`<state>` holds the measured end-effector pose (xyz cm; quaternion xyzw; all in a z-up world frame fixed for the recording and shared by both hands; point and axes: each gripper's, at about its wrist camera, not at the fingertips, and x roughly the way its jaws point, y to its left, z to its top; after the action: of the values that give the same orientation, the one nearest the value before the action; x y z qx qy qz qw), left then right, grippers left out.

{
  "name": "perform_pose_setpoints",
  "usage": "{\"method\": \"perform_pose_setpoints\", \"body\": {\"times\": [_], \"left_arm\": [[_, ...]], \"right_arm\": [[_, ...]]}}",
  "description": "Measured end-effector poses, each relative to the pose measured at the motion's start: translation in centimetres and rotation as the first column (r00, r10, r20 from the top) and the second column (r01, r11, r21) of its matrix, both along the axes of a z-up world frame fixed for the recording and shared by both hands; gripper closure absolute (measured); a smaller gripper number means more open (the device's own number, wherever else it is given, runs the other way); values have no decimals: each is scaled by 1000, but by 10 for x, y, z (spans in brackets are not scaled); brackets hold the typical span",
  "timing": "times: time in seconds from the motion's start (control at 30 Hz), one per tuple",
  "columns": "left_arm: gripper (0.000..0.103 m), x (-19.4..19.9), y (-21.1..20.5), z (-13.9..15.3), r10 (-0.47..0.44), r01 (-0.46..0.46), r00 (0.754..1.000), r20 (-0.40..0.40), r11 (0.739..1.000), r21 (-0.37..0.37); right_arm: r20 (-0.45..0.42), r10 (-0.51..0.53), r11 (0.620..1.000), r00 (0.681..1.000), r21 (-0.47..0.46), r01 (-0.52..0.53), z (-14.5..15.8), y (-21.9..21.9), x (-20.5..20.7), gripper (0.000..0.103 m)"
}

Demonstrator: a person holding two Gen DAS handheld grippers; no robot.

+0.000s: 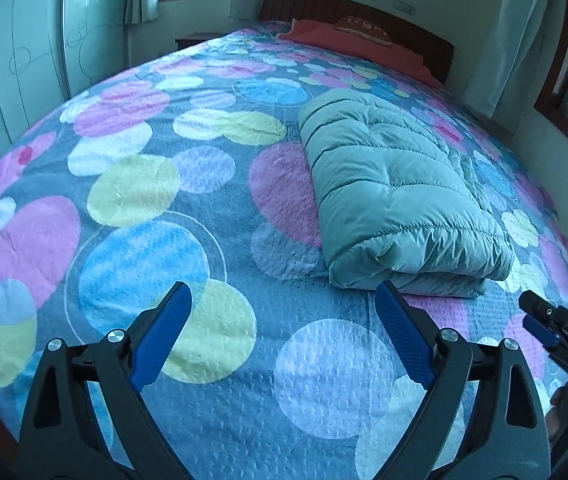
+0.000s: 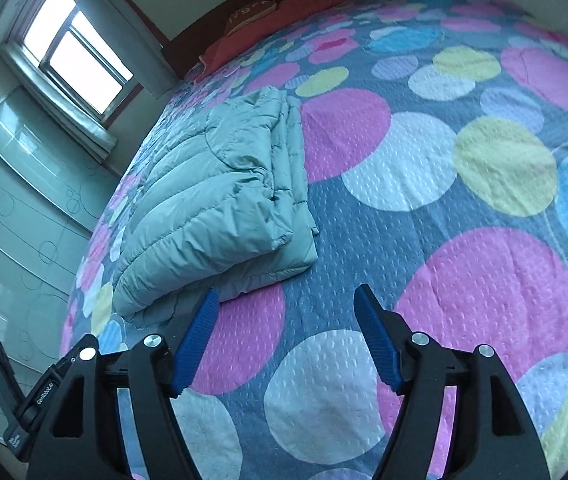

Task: Fold large clothes

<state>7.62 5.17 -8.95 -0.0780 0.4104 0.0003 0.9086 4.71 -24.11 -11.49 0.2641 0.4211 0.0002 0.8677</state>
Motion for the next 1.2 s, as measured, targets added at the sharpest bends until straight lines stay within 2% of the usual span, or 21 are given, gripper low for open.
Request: {"method": "perform_pose_setpoints", "body": {"times": [0.17,0.33,0.47,0.77,1.2], "left_arm": [[8,-10,-11,22,-15,11,998,58,997,72],[8,-19,-16,43,-7,-2,994,113,997,81],[7,-24,-19,55,3,-14,991,131,996,85],[7,-33,-26,67,-12,-2,988,157,996,87],[7,-35,-28,64,-16,1,988,152,996,94]], "right_arm": [[48,7,986,999,-166,1,30,22,-4,29],[96,37,956,995,-295,-7,54,43,-8,28],[128,57,935,990,-354,-8,67,55,-12,28],[182,97,913,978,-408,-15,88,74,-24,27],[181,125,913,975,-407,-41,87,86,-25,27]]}}
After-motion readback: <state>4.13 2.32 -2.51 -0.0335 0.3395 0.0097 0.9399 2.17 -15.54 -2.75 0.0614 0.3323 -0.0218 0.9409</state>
